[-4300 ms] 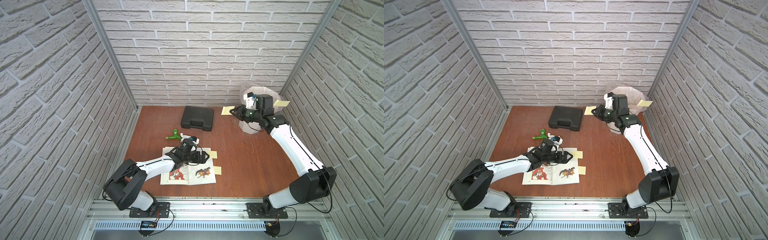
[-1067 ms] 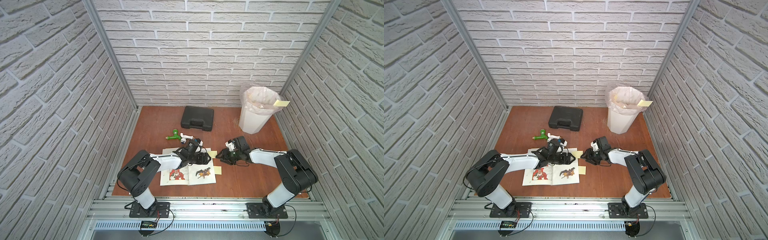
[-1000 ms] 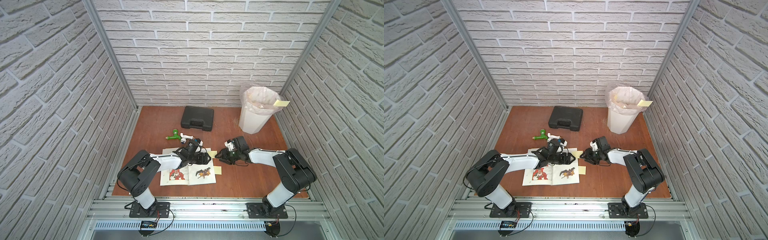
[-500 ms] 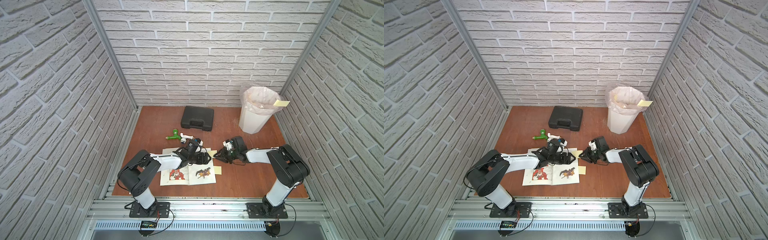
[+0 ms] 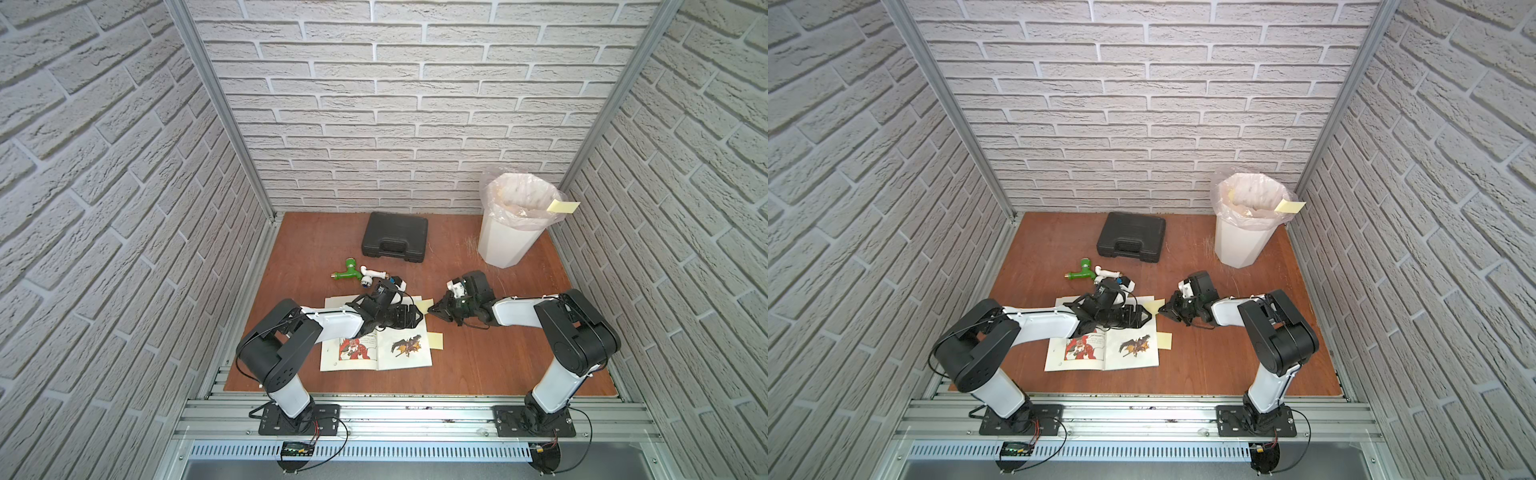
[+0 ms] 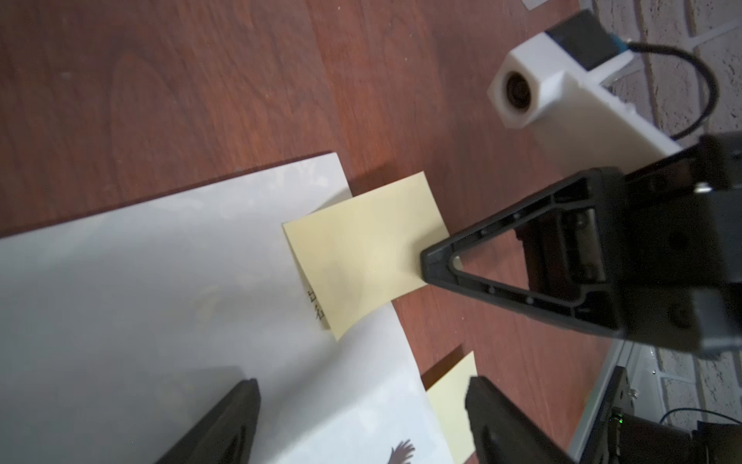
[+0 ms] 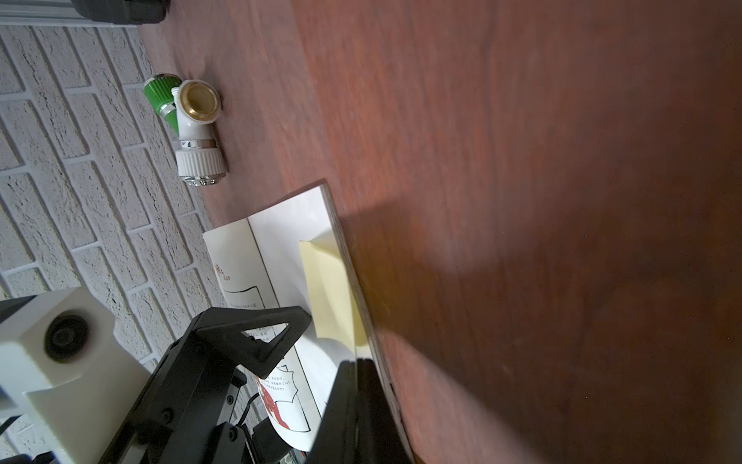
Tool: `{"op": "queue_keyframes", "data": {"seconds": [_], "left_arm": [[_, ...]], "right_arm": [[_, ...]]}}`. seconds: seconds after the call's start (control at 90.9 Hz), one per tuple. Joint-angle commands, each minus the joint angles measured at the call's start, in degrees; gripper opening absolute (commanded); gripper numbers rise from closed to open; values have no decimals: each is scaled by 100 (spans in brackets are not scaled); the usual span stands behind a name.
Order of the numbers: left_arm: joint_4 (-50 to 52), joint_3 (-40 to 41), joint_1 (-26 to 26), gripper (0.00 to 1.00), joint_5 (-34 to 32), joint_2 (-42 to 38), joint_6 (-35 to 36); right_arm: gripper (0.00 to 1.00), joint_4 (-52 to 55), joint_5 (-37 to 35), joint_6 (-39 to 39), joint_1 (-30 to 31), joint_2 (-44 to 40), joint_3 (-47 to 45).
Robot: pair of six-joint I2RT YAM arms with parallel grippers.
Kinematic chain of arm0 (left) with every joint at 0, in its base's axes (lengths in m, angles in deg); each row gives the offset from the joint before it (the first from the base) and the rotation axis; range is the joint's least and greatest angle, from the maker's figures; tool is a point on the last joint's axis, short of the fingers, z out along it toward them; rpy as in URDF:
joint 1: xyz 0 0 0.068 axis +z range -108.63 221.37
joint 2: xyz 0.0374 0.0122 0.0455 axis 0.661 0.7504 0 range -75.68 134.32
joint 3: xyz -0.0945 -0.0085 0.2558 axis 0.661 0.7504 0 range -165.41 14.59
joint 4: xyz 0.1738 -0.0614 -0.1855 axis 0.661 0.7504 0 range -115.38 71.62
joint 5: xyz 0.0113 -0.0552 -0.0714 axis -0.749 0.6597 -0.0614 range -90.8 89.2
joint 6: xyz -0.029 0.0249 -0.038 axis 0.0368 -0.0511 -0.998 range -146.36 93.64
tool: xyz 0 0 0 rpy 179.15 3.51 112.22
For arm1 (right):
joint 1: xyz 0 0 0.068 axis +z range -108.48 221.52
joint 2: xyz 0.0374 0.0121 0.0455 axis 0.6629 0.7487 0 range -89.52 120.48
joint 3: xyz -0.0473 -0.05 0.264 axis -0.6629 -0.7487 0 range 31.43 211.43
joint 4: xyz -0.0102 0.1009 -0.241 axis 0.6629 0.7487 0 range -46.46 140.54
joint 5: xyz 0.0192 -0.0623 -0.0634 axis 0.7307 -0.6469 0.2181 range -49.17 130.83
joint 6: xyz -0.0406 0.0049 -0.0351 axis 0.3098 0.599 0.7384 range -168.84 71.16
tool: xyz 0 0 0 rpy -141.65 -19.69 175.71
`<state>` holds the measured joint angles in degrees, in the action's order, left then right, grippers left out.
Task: Peel off the used sticky note
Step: Tear off the note from the book.
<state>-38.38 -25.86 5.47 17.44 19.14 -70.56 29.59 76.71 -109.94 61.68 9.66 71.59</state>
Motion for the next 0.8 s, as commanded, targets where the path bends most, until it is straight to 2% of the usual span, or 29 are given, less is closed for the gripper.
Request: {"op": "queue_keyframes", "data": {"seconds": [0.0, 0.341, 0.792], "left_arm": [[138, 191, 40, 85, -16, 203, -18], [31, 278, 40, 86, 34, 190, -14], [-176, 364, 24, 92, 137, 12, -11]], "right_arm": [[3, -74, -40, -43, 45, -331, 71], [3, 800, -264, 350, 16, -864, 520], [3, 2740, -877, 1356, -260, -2057, 1678]]}}
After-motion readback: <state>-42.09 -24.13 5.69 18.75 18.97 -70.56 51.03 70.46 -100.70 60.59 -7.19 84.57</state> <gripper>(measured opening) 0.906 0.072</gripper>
